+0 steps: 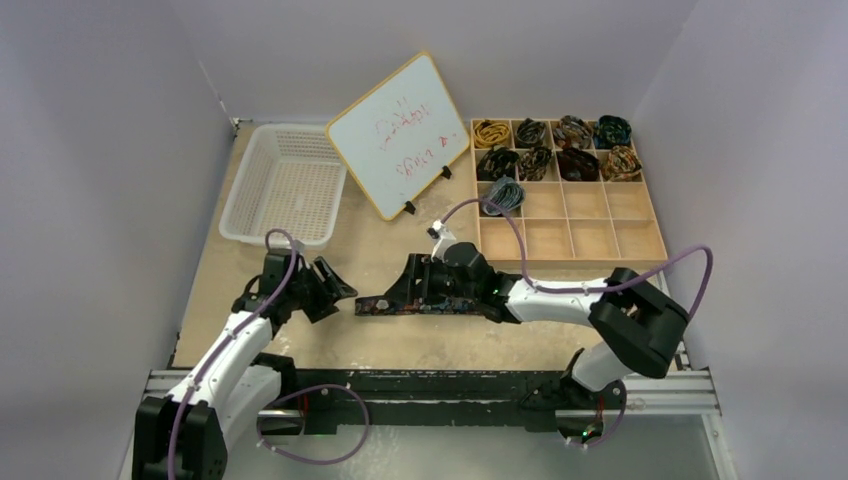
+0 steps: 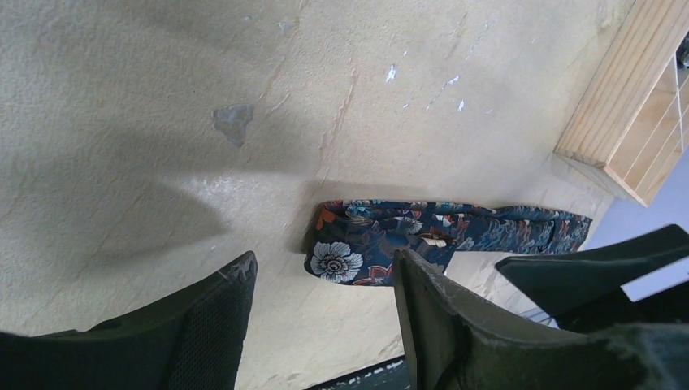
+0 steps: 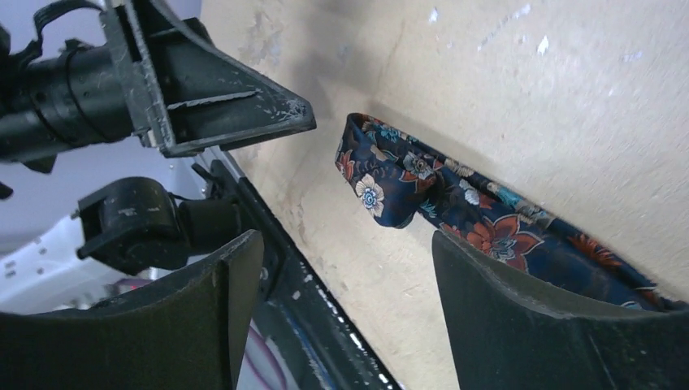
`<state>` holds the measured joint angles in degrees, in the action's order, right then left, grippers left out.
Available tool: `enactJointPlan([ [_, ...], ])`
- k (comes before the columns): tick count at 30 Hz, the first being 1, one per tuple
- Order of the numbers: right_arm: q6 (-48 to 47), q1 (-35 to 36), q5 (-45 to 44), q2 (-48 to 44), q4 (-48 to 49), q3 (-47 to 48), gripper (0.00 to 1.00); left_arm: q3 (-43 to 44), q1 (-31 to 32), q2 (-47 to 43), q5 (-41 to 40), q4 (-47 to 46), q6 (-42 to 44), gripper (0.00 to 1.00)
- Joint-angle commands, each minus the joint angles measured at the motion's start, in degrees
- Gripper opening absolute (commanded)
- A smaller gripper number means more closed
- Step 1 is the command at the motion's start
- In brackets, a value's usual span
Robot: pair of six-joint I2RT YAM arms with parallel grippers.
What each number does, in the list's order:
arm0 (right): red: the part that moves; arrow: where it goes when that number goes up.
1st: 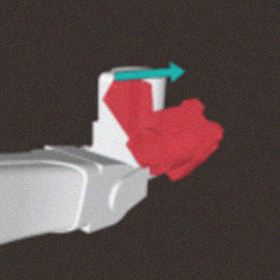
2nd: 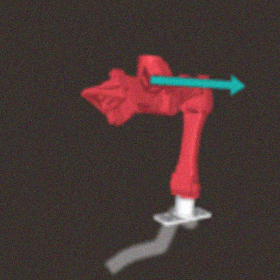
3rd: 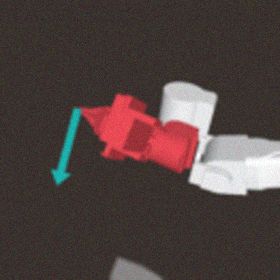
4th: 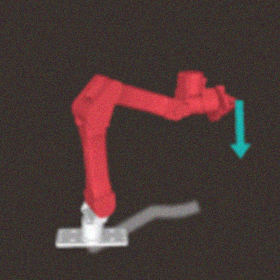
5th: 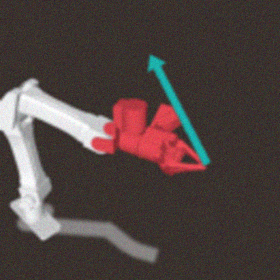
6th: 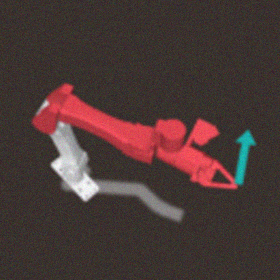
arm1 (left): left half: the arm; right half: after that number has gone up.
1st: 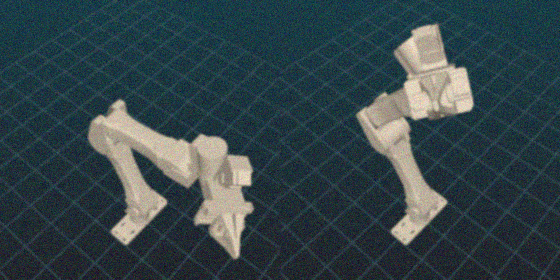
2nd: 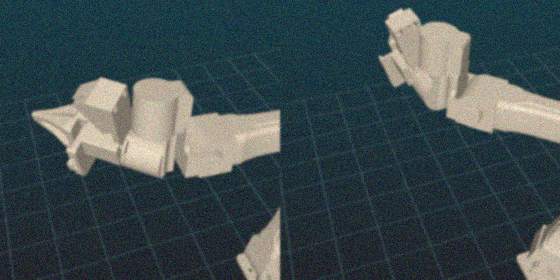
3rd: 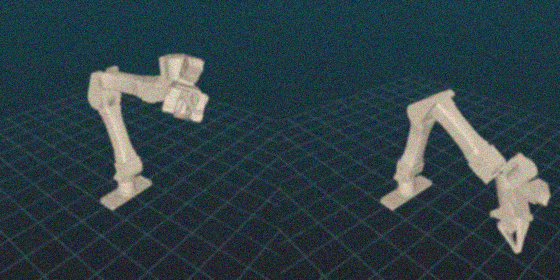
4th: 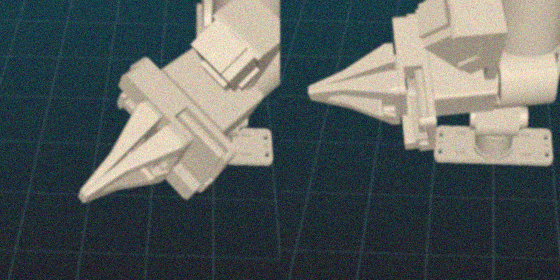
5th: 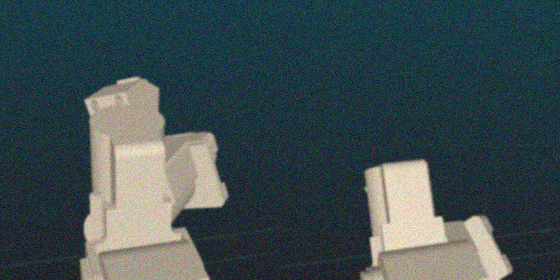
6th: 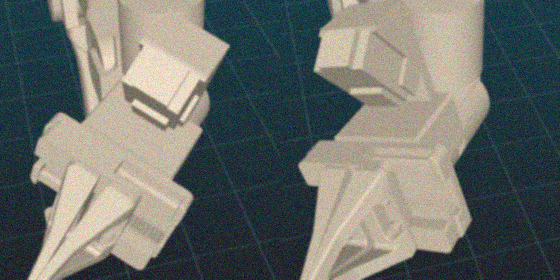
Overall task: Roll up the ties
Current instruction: Roll the tie at the center of the board.
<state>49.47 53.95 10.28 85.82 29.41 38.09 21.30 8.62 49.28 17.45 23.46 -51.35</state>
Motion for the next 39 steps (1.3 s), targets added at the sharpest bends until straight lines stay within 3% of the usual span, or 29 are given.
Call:
enactJointPlan([
  [1,11.7,0.4,0.9,2.8,3.3,0.8,0.76,-0.8,-0.4,0.2,1.7,-3.1,1.3,0.6],
  [15,13.7,0.6,-0.4,10.4,-1.3,7.0,0.54,0.2,-0.4,0.5,1.8,-2.5,2.0,0.6],
  [25,14.3,0.7,-3.3,10.7,-6.6,8.1,0.58,0.4,-0.4,0.8,1.6,-2.3,2.4,0.6],
  [30,14.7,0.9,-1.5,12.4,-5.1,7.9,0.53,0.6,-0.4,1.4,1.7,-2.7,2.4,0.6],
  [33,14.5,1.0,-0.2,13.6,-4.4,8.7,0.45,0.4,-0.4,1.6,2.1,-2.9,2.4,0.6],
  [39,14.4,1.0,0.1,14.3,-4.2,8.5,0.41,0.0,-0.4,1.4,2.3,-3.1,2.5,0.6],
])
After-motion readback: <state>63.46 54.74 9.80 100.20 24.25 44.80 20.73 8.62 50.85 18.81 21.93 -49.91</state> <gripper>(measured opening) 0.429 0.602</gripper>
